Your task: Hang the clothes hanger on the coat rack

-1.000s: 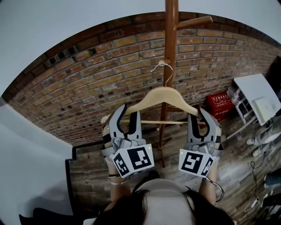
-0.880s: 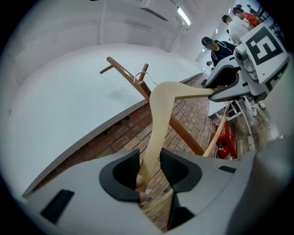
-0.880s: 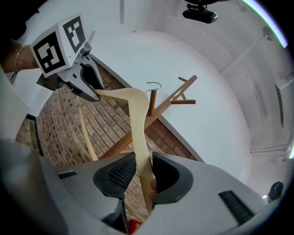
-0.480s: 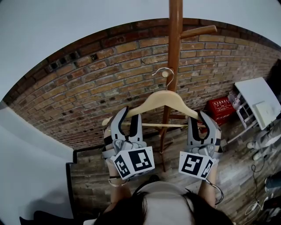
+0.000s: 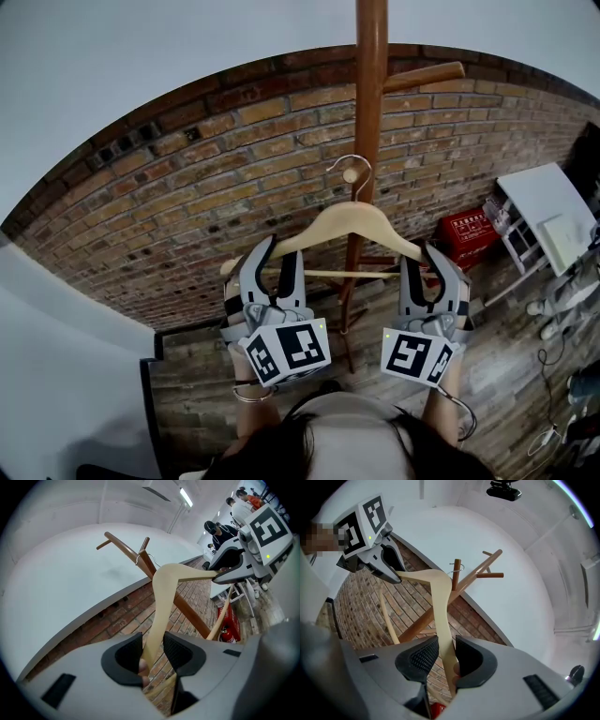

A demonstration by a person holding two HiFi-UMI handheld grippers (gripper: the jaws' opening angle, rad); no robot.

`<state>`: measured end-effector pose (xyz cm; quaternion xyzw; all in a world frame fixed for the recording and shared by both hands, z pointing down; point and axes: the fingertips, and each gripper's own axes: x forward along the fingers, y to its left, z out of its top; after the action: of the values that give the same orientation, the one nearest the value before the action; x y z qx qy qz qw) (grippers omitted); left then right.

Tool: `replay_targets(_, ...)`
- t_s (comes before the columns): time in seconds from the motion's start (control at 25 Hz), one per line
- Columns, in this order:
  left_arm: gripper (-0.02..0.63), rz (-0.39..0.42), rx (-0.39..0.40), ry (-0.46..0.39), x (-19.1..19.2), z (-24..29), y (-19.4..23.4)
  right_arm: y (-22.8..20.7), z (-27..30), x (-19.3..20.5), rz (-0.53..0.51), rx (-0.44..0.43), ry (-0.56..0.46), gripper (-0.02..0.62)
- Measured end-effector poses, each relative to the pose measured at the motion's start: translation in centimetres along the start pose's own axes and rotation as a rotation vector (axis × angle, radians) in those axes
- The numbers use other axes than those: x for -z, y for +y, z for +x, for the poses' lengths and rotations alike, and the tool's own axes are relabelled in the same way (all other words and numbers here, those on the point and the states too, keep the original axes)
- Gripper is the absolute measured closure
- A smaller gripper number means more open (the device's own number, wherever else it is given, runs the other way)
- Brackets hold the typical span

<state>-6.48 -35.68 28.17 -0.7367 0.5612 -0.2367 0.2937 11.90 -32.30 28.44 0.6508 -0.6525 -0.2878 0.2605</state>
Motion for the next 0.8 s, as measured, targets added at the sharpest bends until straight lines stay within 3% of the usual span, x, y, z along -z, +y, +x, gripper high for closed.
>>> replay_targets(0.8, 0.460, 0.005, 0.078, 0.023, 1.7, 3.5, -2.5, 1.0, 2.5, 3.0, 0.020, -0.020, 0.077, 0.469)
